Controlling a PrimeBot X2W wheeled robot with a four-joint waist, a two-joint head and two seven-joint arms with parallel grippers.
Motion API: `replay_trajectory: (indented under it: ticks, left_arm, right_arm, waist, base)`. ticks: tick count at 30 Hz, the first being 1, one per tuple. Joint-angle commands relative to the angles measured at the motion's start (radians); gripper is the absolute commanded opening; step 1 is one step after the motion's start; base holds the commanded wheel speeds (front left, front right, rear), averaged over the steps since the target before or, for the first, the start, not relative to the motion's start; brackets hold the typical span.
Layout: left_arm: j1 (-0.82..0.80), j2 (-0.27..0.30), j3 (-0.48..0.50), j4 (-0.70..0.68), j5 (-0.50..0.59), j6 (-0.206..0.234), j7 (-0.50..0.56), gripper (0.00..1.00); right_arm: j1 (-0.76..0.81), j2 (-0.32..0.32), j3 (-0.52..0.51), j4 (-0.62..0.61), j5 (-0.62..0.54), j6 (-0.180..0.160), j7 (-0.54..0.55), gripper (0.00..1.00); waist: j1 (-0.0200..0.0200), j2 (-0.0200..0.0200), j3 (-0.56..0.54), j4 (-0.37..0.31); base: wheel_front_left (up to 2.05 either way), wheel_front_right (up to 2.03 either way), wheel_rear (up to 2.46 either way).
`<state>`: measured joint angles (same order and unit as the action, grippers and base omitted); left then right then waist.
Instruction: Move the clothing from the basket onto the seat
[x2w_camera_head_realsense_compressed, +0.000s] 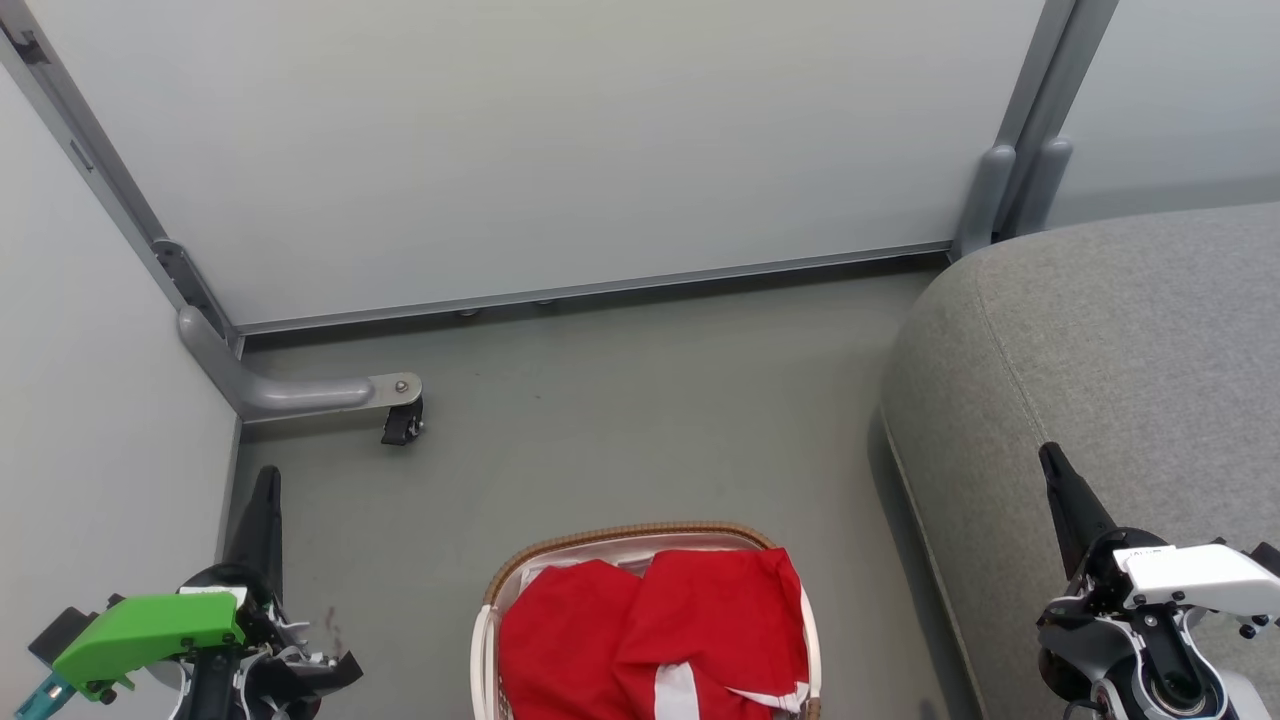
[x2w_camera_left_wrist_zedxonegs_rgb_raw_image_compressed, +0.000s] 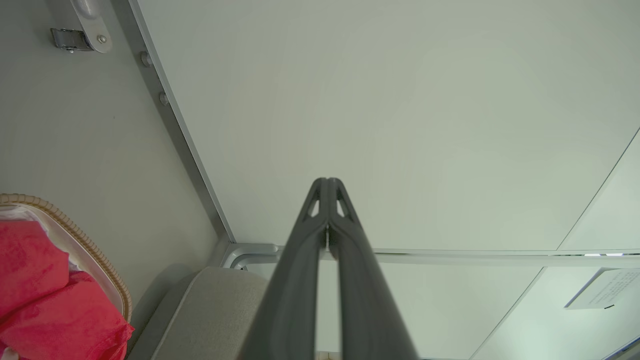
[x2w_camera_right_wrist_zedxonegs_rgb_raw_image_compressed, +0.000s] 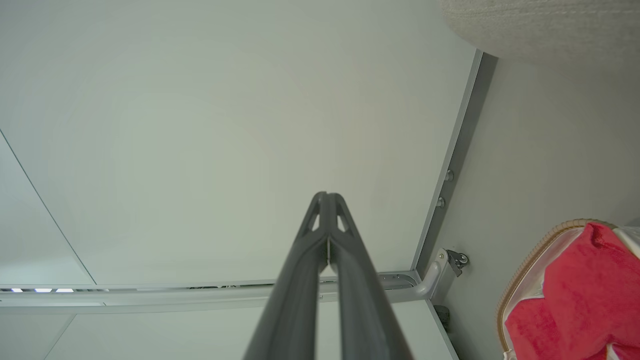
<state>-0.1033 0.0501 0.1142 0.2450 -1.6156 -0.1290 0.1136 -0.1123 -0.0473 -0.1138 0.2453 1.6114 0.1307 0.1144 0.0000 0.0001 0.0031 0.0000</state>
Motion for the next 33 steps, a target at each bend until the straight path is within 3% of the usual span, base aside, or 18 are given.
replay_trajectory:
  ticks: [1, 22, 23, 33]
  left_arm:
    - [-0.011, 0.001, 0.001, -0.001, 0.006, -0.004, 0.003, 0.00]
    - [-0.011, 0.001, 0.001, -0.001, 0.006, -0.004, 0.003, 0.00]
    - [0.001, 0.000, -0.001, 0.002, 0.000, 0.000, -0.001, 1.00]
    - [0.035, -0.007, -0.043, 0.028, 0.007, 0.001, -0.031, 1.00]
  right_arm:
    - [0.009, -0.006, -0.001, -0.003, 0.003, 0.000, 0.002, 0.00]
    - [0.009, -0.006, -0.001, -0.003, 0.003, 0.000, 0.002, 0.00]
    - [0.001, 0.001, 0.001, 0.003, -0.001, 0.000, -0.001, 1.00]
    - [0.024, 0.011, 0.020, 0.035, -0.013, 0.000, -0.031, 1.00]
  waist:
    - [0.0000, -0.0001, 0.000, 0.000]
    - [0.0000, -0.0001, 0.000, 0.000]
    - [0.0000, -0.0001, 0.000, 0.000]
    - [0.0000, -0.0001, 0.001, 0.000]
  base:
    - [0.00, 0.00, 0.00]
    - [0.00, 0.00, 0.00]
    - [0.00, 0.00, 0.00]
    - [0.00, 0.00, 0.00]
